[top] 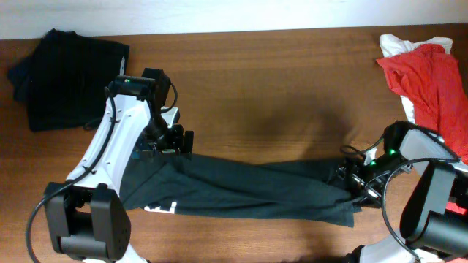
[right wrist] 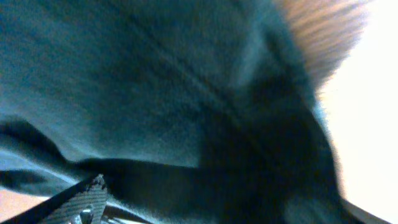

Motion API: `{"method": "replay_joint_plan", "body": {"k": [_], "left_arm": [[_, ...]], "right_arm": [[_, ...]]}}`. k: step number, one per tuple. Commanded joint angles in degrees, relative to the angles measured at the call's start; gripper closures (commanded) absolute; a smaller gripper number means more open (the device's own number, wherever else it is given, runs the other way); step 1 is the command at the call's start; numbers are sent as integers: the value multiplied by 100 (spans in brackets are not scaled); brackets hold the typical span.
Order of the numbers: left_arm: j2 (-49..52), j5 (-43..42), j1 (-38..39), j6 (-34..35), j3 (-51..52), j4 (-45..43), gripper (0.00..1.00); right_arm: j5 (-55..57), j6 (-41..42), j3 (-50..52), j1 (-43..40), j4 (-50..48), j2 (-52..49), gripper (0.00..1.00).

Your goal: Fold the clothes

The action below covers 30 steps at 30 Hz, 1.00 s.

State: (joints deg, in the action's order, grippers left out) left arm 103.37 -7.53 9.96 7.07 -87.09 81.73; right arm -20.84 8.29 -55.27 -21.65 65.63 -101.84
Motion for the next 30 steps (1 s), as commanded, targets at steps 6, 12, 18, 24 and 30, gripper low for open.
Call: {"method": "replay_joint_plan", "body": {"k": [6,12,18,24,30], "left_arm": [[-149,-63,13,-48,289,-203,1],[-149,-66,13,-48,297,-199,1],[-149,-63,13,-48,299,-201,1],[-149,-63,13,-48,299,-205,1],[-149,-63,13,-50,299,-223,1]], "right_arm": [[-210,-35,157,254,-129,39,96],[229,-35,-483,240,0,39,92],[767,142,-568,240,-109,39,1],[767,229,-396,177,-761,31,1],[450,74,179,269,-1040,26,1]]}}
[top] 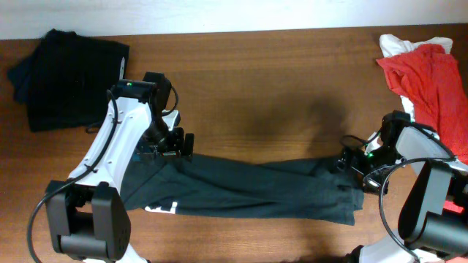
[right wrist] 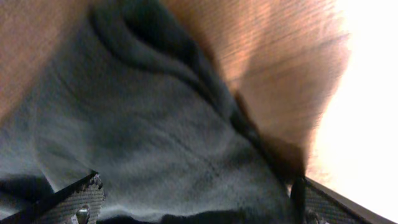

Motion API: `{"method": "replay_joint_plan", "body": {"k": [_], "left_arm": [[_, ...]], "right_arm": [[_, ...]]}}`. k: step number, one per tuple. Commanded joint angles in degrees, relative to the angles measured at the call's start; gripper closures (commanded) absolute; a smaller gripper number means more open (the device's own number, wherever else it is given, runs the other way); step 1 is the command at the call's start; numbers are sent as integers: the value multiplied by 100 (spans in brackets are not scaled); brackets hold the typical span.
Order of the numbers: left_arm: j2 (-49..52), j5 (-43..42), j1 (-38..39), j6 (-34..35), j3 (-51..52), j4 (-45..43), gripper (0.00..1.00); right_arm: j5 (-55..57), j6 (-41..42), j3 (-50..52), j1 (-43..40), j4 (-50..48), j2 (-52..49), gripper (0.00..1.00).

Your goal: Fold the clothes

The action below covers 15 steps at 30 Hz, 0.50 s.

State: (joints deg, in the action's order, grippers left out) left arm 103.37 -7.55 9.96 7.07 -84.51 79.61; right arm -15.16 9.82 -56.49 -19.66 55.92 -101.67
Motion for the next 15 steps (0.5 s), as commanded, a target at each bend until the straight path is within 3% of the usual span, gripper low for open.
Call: {"method": "replay_joint_plan", "body": {"k": [1,2,4,6,7,8,9,12,15], "left_arm": [[-149,-61,13,-50,42,-11,1],[-149,-63,13,-50,42,-11,1],[-149,-63,13,-50,44,-13,1],[-149,-63,13,-48,44,-13,1],[-149,-63,13,-48,42,-13,1],[-149,-63,13,-48,44,-13,1],[-149,-63,13,-48,42,-20,1],[-149,-63,13,-48,42,-35,1],[-149,-63,13,-42,44,-35,1]], "right_arm": [[-140,-72,365,70,-92,9,1],[-251,-57,483,70,-175,9,1],[-485,-59,616,70,-295,9,15],[-791,-57,734,111,-376,9,49],[-848,-48,741,188,-376,9,75],[-846,11,741,267,-374,9,91],[-844,11,741,302,-374,9,96],[-621,11,463,175,-181,11,96],[205,188,-365,-216,603,13,96]]}}
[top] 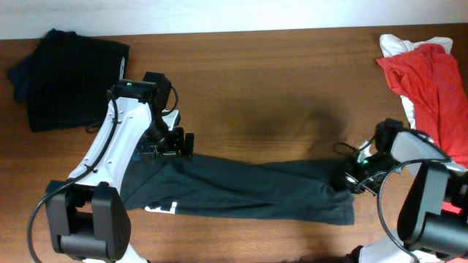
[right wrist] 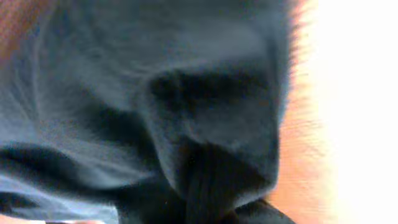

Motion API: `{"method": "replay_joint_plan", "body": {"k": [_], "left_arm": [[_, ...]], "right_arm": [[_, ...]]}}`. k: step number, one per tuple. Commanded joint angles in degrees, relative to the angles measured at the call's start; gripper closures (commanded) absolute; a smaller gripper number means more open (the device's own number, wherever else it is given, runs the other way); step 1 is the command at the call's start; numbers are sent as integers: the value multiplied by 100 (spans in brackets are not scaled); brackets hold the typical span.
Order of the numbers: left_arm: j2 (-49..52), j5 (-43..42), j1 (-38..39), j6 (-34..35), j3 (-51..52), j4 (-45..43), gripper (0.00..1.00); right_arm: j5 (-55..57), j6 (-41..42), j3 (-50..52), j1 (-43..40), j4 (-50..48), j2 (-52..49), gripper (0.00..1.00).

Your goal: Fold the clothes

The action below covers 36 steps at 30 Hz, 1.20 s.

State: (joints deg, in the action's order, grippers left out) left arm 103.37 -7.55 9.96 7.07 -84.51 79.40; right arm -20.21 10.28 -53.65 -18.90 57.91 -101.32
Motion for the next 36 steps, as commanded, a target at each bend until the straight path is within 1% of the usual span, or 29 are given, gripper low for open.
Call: {"method": "replay_joint_plan", "body": {"k": [1,3,4,8,11,14,16,18,19,22,24,27,30,31,33,34,35,36], "left_arm": [[-149,-63,13,-26,44,-39,1],[-149,-63,13,79,44,-114,1],[-149,-63,13,260,44,-144,1],[-149,-63,13,273,44,-188,1],[-149,-63,13,494,44,-289,1],[-149,-63,13,577,44,-374,1],[-149,-63,13,577,44,-372,1],[-149,-66,13,577,44,-372,1],[-149,-66,13,577,44,-374,1],[-149,-66,13,577,44,-372,1],[-149,-63,13,575,44,-372,1],[-149,-63,13,577,48,-374,1],[-149,-63,13,575,48,-372,1],[-149,-63,13,577,48,-372,1],[-149,-63,13,575,48,-361,1],[-149,-63,13,575,48,-350,1],[-149,-63,13,575,48,-328,1],[-149,-63,13,575,48,-313,1]], "right_arm": [[957,291,-994,-439,686,-17,96],[1200,686,-1558,-564,1158,24,96],[1270,721,-1891,-505,1399,109,96],[1773,911,-2444,-162,1921,605,96],[1764,911,-2444,374,2208,927,96],[1582,911,-2402,1484,2422,968,96],[1462,914,-2343,1921,2398,966,96],[1143,1023,-2155,2647,2194,966,96],[988,1025,-2107,2841,2072,966,96],[706,1482,-1860,3423,1582,962,96],[708,1926,-1663,3687,1246,944,96],[662,2839,-1322,4188,525,918,96],[667,3388,-1290,4640,17,916,96],[669,3547,-1290,4824,-157,911,93],[695,3698,-1290,5108,-439,901,73],[730,3698,-1290,5228,-560,896,56],[728,3696,-1290,5313,-682,896,34],[728,3668,-1290,5340,-723,896,28]]}}
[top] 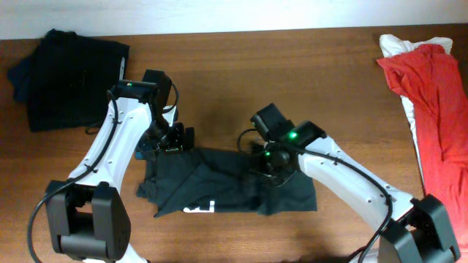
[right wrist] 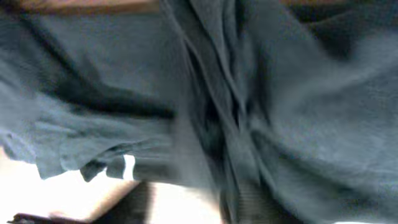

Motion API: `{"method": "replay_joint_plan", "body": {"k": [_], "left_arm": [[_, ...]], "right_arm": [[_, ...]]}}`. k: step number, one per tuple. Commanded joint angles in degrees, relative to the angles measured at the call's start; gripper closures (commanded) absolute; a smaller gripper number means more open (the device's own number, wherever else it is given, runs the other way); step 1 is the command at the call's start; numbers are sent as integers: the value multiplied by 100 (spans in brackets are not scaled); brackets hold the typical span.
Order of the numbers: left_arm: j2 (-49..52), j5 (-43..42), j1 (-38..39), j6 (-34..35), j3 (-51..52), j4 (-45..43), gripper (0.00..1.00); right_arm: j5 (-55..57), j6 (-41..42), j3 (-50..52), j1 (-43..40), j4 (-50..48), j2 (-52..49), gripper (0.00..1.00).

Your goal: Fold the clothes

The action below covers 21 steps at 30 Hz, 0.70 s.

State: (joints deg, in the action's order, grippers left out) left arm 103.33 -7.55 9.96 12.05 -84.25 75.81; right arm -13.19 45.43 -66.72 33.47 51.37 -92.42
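A dark grey-green garment [top: 219, 183] lies bunched on the wooden table [top: 307, 80], left of the middle, with its right part doubled over onto the rest. White print shows at its front edge. My left gripper [top: 174, 140] sits at the garment's upper left corner, shut on the cloth. My right gripper [top: 269, 169] is over the middle of the garment, shut on its folded-over end. In the right wrist view the blurred garment [right wrist: 280, 124] fills the frame and runs down into the jaws.
A folded black pile [top: 69, 69] lies at the back left corner. Red and white clothes [top: 431, 80] are heaped along the right edge. Bare wood lies between the garment and that heap.
My right gripper was at the garment's right end near the table's right side and is now over its middle, with that end carried along. The garment is about half as long. The left gripper stayed.
The garment lay stretched long across the table, my left gripper on its left end and my right gripper working at its right end through the three earlier moments. Now the right end lies over the middle and the garment is doubled.
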Motion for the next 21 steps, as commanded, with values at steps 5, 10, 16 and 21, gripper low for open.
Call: {"method": "replay_joint_plan", "body": {"k": [5,10,16,21], "left_arm": [[-144,-61,13,74,22,118,1],[-144,-63,13,76,22,111,1],[-144,-66,15,76,22,118,1],[-144,-66,17,76,22,116,1]], "right_arm": [[-13,-1005,-634,-603,761,52,23],[-17,-1784,-455,-953,1513,4,48],[-339,-1178,678,-76,251,-177,66],[-605,-1084,848,334,-634,-647,67]]}}
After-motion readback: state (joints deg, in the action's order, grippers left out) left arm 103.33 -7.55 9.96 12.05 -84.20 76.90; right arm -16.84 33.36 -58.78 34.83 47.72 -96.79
